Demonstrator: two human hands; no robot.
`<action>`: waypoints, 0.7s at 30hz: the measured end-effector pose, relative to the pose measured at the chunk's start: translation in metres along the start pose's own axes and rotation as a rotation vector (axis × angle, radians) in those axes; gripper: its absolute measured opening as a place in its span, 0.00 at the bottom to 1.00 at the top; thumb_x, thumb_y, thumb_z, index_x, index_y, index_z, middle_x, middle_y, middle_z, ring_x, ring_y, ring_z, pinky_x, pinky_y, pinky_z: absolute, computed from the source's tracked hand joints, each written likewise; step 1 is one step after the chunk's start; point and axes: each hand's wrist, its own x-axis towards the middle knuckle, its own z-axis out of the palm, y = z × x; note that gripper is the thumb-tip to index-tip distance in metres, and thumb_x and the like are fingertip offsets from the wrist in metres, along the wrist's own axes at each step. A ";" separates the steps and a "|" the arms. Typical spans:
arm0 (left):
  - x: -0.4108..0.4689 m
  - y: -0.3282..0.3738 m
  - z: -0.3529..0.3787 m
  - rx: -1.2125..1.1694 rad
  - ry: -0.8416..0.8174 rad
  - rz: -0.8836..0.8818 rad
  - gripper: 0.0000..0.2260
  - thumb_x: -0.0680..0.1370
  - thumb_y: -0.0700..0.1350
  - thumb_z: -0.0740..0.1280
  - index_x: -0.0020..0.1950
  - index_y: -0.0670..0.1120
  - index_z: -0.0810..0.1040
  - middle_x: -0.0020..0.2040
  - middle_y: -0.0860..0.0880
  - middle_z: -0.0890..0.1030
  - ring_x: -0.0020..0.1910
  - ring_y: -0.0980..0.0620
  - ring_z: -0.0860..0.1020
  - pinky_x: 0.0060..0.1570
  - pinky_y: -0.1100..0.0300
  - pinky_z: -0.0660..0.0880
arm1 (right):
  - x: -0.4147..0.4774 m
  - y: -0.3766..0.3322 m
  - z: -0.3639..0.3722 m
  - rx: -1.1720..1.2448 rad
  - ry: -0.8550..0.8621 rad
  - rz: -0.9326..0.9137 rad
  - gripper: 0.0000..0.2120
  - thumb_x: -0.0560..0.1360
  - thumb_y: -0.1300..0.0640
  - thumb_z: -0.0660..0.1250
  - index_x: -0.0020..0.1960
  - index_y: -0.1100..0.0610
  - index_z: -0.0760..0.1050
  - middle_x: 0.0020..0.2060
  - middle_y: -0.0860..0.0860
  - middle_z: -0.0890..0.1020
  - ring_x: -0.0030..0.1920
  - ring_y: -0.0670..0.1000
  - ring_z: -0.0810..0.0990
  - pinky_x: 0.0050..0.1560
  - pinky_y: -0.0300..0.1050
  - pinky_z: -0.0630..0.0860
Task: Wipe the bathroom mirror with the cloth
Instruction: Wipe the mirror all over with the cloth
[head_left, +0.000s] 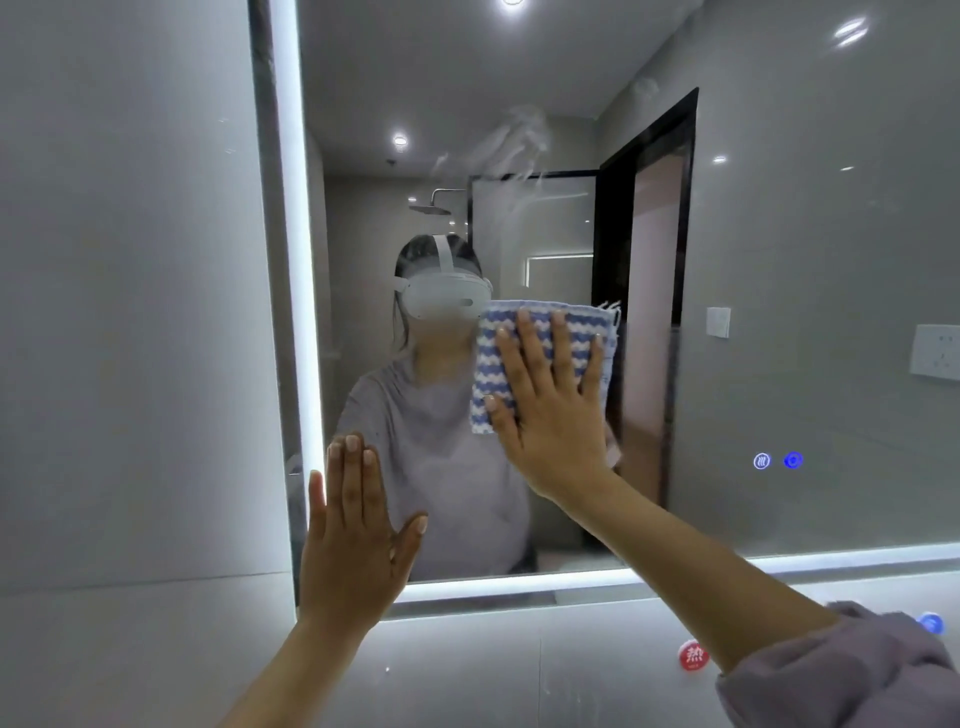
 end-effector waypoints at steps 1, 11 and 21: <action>0.000 0.000 0.000 0.004 -0.006 -0.001 0.37 0.77 0.61 0.54 0.76 0.35 0.56 0.77 0.38 0.58 0.78 0.43 0.49 0.75 0.50 0.46 | 0.005 -0.010 -0.001 0.003 -0.003 -0.012 0.31 0.81 0.41 0.45 0.78 0.54 0.45 0.78 0.53 0.48 0.78 0.58 0.46 0.75 0.62 0.39; 0.001 -0.002 0.005 -0.047 -0.060 -0.027 0.36 0.77 0.62 0.54 0.76 0.36 0.59 0.77 0.40 0.58 0.77 0.41 0.56 0.77 0.51 0.44 | 0.041 -0.097 -0.001 0.116 0.019 -0.094 0.29 0.81 0.42 0.46 0.77 0.53 0.46 0.76 0.50 0.46 0.77 0.57 0.46 0.75 0.64 0.45; -0.001 -0.004 -0.006 -0.104 -0.165 -0.034 0.36 0.80 0.63 0.45 0.70 0.35 0.70 0.69 0.35 0.72 0.70 0.36 0.66 0.74 0.50 0.47 | 0.060 -0.151 0.005 0.041 -0.030 -0.133 0.29 0.81 0.41 0.45 0.77 0.52 0.45 0.78 0.50 0.53 0.78 0.58 0.47 0.75 0.63 0.40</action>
